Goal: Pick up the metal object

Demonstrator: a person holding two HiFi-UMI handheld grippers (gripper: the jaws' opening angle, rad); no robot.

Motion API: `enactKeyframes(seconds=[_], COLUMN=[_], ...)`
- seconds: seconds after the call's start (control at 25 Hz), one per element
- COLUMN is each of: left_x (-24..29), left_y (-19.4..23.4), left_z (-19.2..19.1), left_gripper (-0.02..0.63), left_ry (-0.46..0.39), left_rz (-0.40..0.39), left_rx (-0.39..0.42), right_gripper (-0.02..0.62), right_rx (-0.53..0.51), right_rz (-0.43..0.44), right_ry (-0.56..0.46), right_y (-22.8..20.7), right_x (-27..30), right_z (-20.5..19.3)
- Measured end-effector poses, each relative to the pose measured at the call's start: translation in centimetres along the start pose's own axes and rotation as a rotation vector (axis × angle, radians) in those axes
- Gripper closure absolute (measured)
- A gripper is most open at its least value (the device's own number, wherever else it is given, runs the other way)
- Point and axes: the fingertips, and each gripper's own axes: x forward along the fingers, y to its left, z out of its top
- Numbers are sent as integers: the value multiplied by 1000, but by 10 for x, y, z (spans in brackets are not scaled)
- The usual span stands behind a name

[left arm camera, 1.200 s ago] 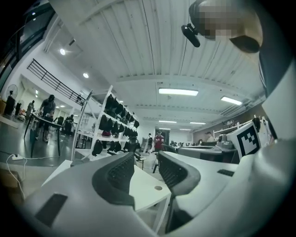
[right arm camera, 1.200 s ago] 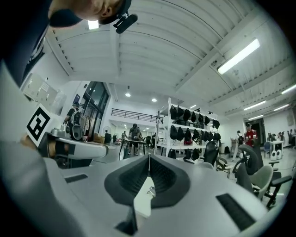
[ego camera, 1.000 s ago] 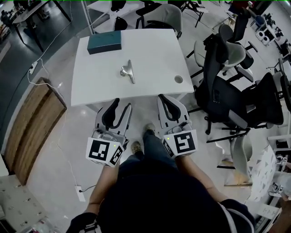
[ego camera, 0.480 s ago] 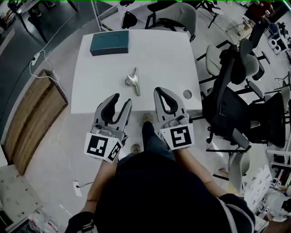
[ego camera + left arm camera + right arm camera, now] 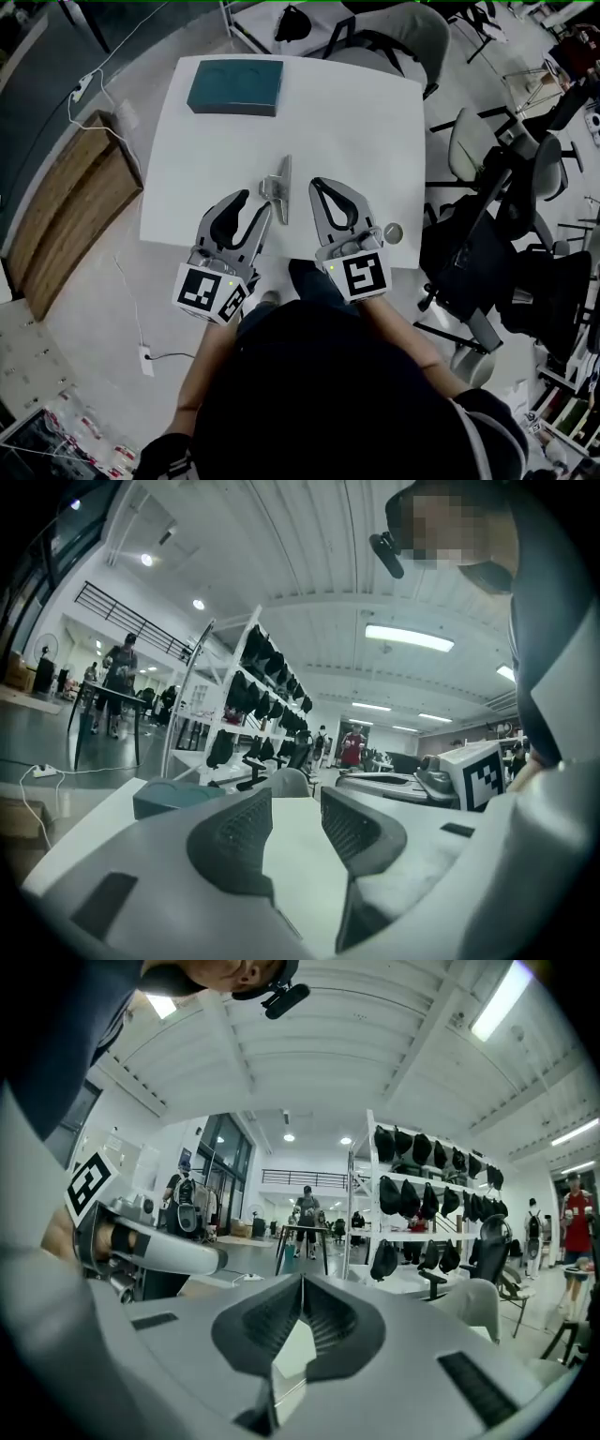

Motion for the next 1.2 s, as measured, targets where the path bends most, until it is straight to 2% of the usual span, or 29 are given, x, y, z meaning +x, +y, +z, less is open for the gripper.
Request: enactKeyframes(seconds=[0.24, 0.48, 0.68, 1.08, 1.2], left_x=[39, 56, 67, 79, 82], left_y=[22, 40, 49, 67, 73], left_z=[-25, -51, -78, -133, -152], left_gripper=[463, 462, 462, 462, 462], left_ry=[64, 142, 240, 413, 461], left_rz=[30, 23, -10, -77, -89], left_rx=[-33, -75, -139, -212, -256], right_gripper=[568, 568, 568, 568, 568], right_rx=[0, -2, 74, 87, 96], right_rz=[87, 140, 132, 109, 89], right_ry=[53, 101, 173, 232, 237], right_y=[-21, -25, -27, -29, -32], right_x=[31, 47, 53, 61, 61], right_z=[-31, -56, -75, -98, -101])
